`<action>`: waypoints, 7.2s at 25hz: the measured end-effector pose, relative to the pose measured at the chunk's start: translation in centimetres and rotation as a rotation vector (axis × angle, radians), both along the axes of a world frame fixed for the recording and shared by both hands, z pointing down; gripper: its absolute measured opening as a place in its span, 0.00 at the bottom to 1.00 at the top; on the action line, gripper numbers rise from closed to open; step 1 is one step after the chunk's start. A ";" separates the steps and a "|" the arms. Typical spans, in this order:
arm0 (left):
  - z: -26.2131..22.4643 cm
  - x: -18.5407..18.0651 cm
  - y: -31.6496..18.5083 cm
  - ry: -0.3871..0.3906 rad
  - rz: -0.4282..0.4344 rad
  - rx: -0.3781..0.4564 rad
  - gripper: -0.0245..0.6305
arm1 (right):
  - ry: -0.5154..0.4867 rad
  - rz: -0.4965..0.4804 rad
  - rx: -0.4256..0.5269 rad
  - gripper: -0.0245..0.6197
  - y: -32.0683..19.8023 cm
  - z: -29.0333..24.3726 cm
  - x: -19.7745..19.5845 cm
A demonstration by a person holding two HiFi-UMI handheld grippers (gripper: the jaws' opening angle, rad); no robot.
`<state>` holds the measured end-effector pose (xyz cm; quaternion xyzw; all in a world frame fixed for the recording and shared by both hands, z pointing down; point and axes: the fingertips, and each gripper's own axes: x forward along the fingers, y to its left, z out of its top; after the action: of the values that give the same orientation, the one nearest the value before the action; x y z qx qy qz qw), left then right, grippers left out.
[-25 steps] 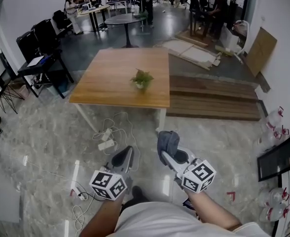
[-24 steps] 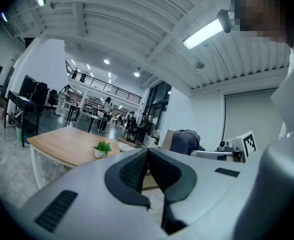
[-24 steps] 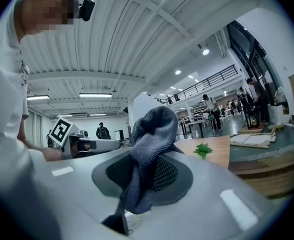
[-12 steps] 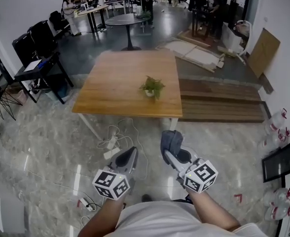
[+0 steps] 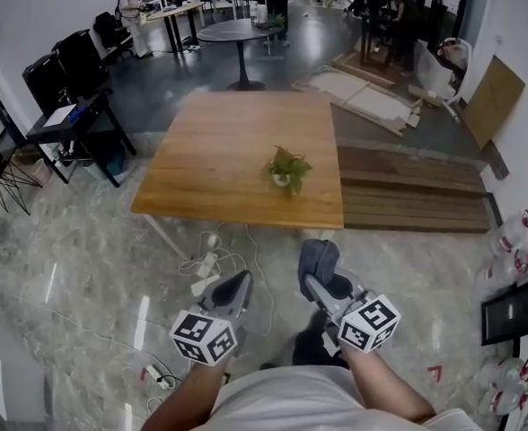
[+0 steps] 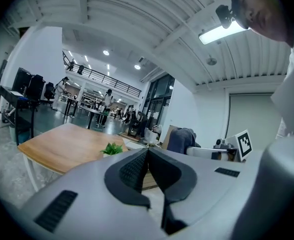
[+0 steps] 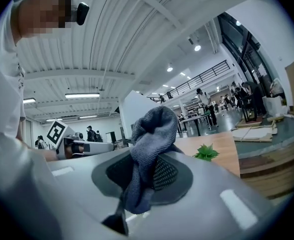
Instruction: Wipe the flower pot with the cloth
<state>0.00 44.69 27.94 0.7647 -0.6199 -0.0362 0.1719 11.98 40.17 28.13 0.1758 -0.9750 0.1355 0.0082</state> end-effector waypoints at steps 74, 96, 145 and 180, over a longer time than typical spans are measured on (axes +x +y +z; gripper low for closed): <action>37.5 -21.6 -64.0 0.064 0.217 -0.844 0.06 | 0.173 0.283 -0.417 0.14 -61.3 22.4 -11.3; 42.2 -24.2 -60.8 0.519 -0.011 -0.881 0.06 | 0.171 0.031 -0.604 0.14 -58.9 34.4 -26.5; 38.4 -20.6 -61.9 -0.306 0.480 -0.575 0.07 | 0.229 -0.099 -0.907 0.14 -59.9 41.0 -23.7; 41.8 -24.8 -60.4 0.415 0.031 -0.809 0.07 | 0.262 0.051 -0.821 0.14 -59.1 39.2 -23.2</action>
<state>-24.77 -15.70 69.78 0.6219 -0.5251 0.0591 0.5780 -11.26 -18.94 67.34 0.1979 -0.8261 0.4891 0.1978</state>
